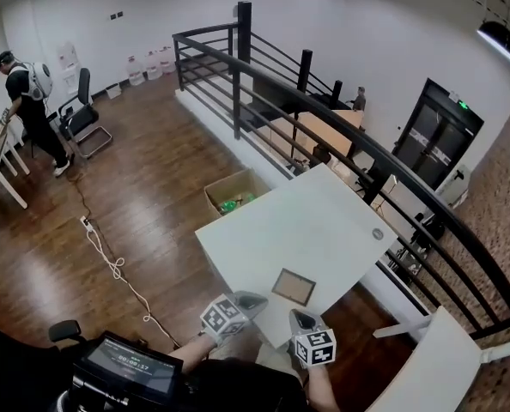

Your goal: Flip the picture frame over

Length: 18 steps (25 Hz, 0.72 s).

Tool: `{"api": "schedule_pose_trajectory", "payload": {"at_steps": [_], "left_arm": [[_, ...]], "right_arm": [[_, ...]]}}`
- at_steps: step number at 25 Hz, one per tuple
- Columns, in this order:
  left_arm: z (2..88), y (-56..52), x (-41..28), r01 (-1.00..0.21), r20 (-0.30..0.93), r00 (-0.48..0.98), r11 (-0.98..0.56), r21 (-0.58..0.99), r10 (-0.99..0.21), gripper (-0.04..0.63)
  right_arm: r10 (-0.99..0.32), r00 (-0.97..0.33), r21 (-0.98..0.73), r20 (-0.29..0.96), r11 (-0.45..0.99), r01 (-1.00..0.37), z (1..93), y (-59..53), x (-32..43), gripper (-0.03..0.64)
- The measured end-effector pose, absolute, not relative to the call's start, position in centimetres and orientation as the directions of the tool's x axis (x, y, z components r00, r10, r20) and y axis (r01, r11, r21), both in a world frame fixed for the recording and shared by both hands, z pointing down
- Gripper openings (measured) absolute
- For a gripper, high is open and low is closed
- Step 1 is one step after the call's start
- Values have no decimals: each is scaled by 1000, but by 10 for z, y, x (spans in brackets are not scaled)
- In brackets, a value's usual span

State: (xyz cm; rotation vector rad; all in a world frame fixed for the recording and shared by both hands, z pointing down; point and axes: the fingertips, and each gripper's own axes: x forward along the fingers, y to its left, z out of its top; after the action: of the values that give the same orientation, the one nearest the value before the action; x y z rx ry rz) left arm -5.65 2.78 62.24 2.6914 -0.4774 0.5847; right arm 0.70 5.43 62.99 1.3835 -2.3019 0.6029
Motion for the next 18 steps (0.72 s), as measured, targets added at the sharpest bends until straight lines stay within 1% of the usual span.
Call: {"api": "schedule_pose_trajectory", "payload": {"at_steps": [9,18], "left_arm": [[597,112,-91,-334,382,900,-894,299,-208,14],[564,167,-91,-300,327,924,-907,294,-200,14]], "right_arm": [[-768,-370,-152,522,344,-927,616,145,-31,-8],[-799,-368,-120,475,356,-927,579,190,-40,-8]]}}
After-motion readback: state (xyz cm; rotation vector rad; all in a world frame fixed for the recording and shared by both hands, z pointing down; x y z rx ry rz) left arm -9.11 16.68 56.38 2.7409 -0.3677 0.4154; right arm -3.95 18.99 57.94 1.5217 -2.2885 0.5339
